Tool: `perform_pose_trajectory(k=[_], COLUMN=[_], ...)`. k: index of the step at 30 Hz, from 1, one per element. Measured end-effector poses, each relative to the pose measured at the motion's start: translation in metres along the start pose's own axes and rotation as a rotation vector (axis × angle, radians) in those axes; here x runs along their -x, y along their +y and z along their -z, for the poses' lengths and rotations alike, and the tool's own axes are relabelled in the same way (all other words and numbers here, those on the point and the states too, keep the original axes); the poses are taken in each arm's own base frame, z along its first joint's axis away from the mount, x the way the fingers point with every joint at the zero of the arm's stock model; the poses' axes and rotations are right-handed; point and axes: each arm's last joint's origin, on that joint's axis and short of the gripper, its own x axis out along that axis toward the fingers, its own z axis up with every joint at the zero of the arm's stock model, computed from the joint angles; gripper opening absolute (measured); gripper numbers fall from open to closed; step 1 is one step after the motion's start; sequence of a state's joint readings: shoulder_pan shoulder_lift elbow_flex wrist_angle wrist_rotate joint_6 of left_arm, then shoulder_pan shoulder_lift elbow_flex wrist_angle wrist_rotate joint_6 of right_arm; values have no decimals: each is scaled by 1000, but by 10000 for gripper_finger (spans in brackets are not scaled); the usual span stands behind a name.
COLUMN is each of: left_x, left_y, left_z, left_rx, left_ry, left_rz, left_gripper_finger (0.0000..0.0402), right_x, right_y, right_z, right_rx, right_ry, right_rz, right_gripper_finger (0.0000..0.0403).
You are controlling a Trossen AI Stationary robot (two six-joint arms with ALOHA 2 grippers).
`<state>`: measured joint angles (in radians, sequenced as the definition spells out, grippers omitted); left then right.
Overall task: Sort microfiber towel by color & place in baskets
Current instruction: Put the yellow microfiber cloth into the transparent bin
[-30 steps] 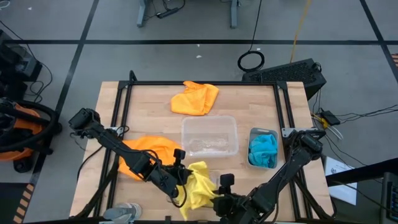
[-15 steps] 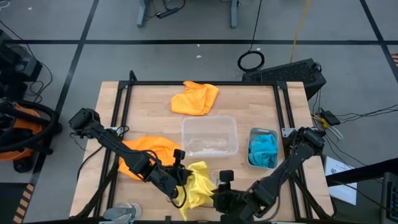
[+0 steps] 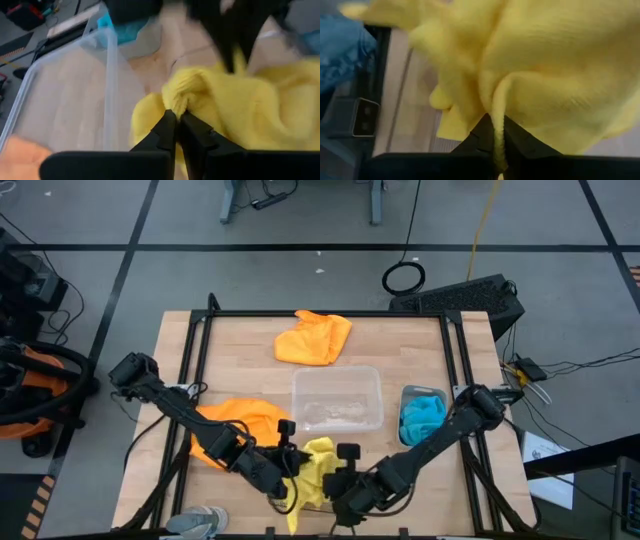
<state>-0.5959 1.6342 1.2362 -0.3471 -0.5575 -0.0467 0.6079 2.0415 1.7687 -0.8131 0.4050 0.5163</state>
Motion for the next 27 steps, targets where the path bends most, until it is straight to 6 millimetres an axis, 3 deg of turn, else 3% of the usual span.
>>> perform_pose_trajectory(k=[5, 13, 21, 27], left_x=[19, 35, 41, 24], left_y=[-5, -19, -32, -46], left_z=[-6, -7, -7, 0], left_rx=[1, -27, -89, -116], left_ry=[-52, -83, -110, -64], left_rz=[36, 85, 188, 308], left_gripper_finger=[45, 53, 54, 54], right_x=[-14, -10, -9, -6], right_y=[4, 10, 10, 9], right_z=[3, 5, 6, 4], right_rx=[-2, -32, -26, -2], right_ry=[21, 10, 15, 9], right_rz=[-10, -23, -20, -18], right_gripper_finger=[4, 45, 61, 61])
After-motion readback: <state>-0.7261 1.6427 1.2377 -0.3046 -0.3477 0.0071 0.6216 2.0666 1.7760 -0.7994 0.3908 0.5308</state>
